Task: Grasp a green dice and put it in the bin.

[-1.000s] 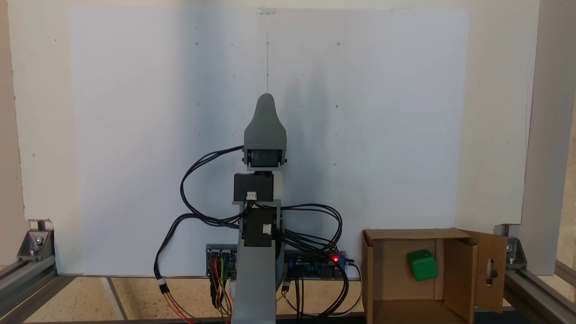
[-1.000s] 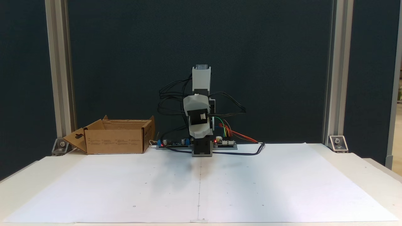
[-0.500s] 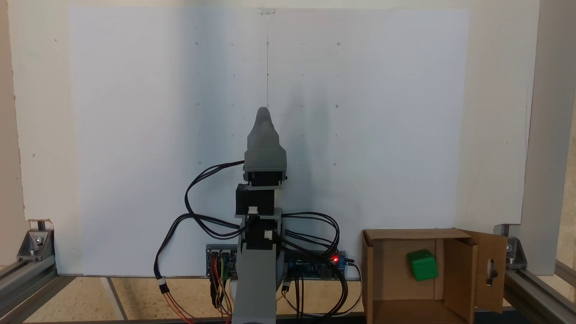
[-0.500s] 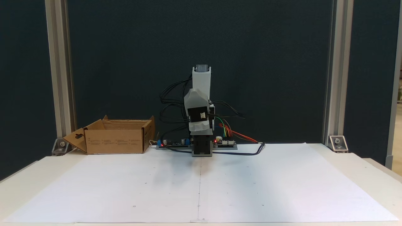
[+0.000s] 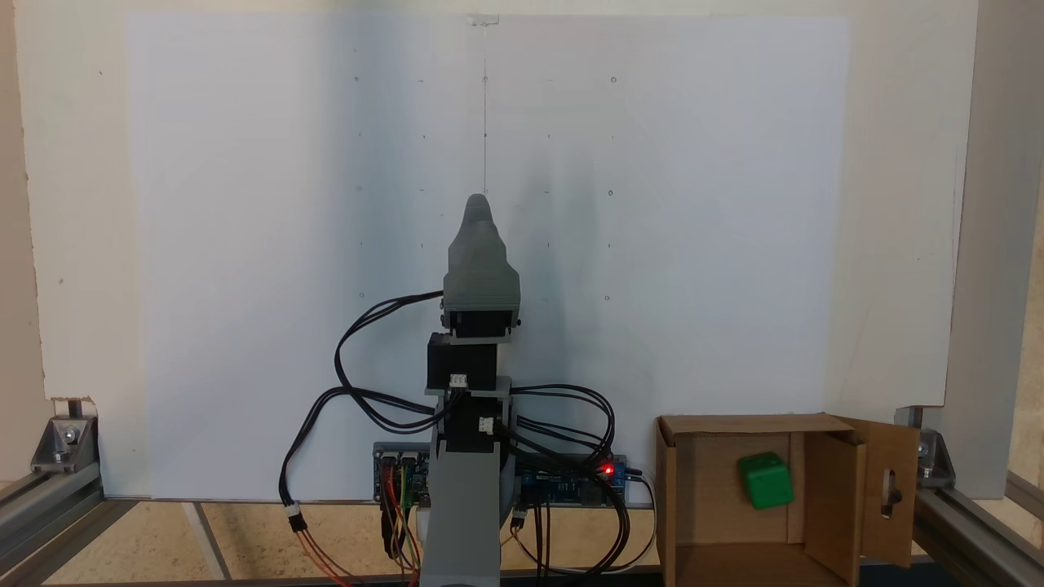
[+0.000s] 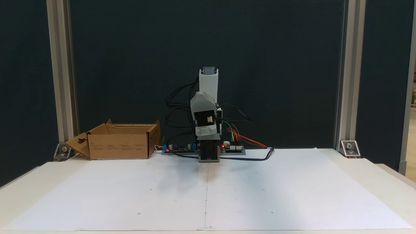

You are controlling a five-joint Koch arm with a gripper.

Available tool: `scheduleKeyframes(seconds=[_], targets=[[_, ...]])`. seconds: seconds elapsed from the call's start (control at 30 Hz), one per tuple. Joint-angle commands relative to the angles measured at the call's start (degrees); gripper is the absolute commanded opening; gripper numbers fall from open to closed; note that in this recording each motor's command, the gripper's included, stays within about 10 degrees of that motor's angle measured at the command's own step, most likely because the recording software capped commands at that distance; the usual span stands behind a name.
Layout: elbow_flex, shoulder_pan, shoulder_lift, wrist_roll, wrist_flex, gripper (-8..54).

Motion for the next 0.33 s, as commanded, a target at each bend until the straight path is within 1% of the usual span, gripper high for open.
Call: scheduleKeyframes(seconds=[0.0, 0.3], targets=[[2.6, 0.4, 6.4, -0.9, -1.6, 44.6], [2.6, 0.5, 6.4, -0.9, -0.4, 44.6]])
